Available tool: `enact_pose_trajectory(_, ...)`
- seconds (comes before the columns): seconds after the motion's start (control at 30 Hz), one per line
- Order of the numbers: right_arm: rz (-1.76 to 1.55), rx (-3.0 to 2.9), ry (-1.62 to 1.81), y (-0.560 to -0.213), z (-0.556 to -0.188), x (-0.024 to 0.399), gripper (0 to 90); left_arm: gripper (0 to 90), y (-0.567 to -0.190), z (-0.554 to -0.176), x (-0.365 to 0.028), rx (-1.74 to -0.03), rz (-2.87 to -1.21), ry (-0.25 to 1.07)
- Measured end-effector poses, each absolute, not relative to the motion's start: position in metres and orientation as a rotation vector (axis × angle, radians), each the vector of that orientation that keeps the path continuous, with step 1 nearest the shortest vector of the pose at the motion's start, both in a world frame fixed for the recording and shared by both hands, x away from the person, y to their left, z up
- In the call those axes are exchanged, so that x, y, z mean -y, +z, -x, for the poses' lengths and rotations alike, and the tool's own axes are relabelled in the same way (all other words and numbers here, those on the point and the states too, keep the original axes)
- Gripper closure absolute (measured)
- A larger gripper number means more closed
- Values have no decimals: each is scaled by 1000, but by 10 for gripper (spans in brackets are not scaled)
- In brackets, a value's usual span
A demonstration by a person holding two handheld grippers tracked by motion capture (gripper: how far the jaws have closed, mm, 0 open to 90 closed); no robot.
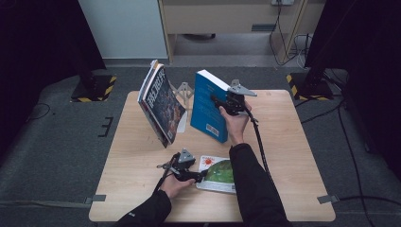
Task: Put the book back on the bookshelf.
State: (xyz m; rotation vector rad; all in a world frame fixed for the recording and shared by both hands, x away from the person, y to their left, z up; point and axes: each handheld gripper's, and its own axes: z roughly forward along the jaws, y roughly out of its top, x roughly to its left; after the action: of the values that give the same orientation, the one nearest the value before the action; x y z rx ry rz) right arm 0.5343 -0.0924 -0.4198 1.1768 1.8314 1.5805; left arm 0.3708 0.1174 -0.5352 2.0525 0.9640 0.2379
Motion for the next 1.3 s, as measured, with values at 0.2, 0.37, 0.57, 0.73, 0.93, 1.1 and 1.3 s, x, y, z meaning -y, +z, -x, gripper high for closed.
enact_pose_trajectory(0.2, -1122, -1857, 1573, -419, -526, 89, 600, 250, -535, -371, -117, -964, -2053, 238)
enact_pose_trajectory(0.37, -1115, -1871, 1560, -422, -520, 90, 599, 250, -535, -371, -117, -964, -2053, 239)
enact_pose_trajectory(0.57, -1075, -1890, 1565, -422, -516, 90, 601, 249, -535, -371, -117, -964, -2053, 238)
enact_pose_trajectory(0.73, -1061, -1896, 1565, -422, -514, 90, 599, 249, -535, -371, -117, -965, -2053, 239)
enact_pose_trajectory(0.93, -1025, -1925, 1582, -422, -508, 91, 594, 249, -535, -371, -117, -965, -2053, 239)
enact_pose_trajectory(1.1, -1029, -1925, 1607, -422, -505, 92, 575, 249, -535, -371, -117, -966, -2053, 240)
enact_pose_trajectory(1.3, -1035, -1905, 1629, -418, -508, 93, 570, 248, -535, -371, -117, -966, -2053, 240)
